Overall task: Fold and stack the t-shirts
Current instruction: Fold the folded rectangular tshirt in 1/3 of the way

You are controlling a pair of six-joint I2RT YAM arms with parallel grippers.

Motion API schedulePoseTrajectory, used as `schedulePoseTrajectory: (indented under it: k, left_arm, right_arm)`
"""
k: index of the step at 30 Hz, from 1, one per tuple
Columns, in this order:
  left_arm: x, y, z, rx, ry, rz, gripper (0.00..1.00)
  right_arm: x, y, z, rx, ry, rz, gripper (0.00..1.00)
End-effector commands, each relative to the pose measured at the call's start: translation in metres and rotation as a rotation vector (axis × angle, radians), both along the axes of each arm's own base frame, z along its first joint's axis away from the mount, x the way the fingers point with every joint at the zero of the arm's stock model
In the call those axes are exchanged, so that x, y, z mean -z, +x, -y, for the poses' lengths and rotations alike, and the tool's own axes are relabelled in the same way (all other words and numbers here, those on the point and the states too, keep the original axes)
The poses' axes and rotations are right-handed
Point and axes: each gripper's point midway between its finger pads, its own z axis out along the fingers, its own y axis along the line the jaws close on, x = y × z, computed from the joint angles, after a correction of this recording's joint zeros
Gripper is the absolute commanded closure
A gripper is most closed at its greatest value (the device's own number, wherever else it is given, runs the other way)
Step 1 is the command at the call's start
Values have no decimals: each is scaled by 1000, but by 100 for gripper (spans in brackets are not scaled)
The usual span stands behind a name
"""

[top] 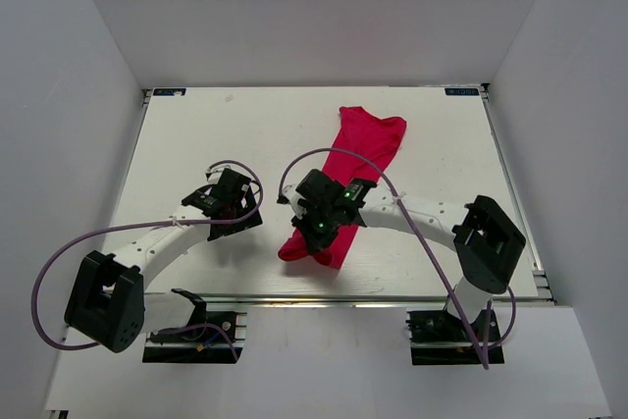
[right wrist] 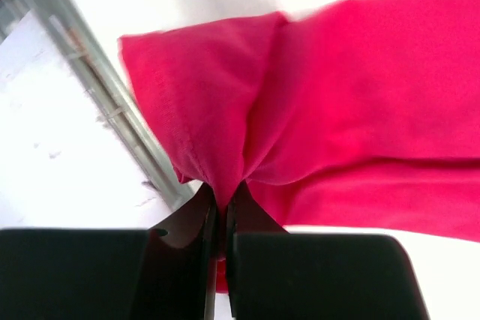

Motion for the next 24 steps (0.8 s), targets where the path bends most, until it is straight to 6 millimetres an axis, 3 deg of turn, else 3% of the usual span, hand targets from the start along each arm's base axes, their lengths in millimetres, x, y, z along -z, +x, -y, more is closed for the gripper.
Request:
schedulePoseTrajectory:
  k: [1, 5, 7, 11, 24]
  left_arm:
    - [-19, 12, 3, -19, -24, 65, 0]
    - [-17, 13, 5, -6, -27, 59, 0]
    - [-19, 15, 8, -2, -35, 58, 0]
    - [-16, 17, 8, 6, -23, 42, 0]
    - [-2, 21, 16, 35, -21, -8, 0]
  right_arm:
    - [-9, 20, 5, 49, -5, -6, 100]
    - [-14, 63, 14, 118, 14, 18, 100]
    - [-9, 70, 14, 113, 21, -3, 100]
    - [-16, 103, 23, 135, 45, 35, 100]
    - [-39, 161, 41, 204, 127, 86, 100]
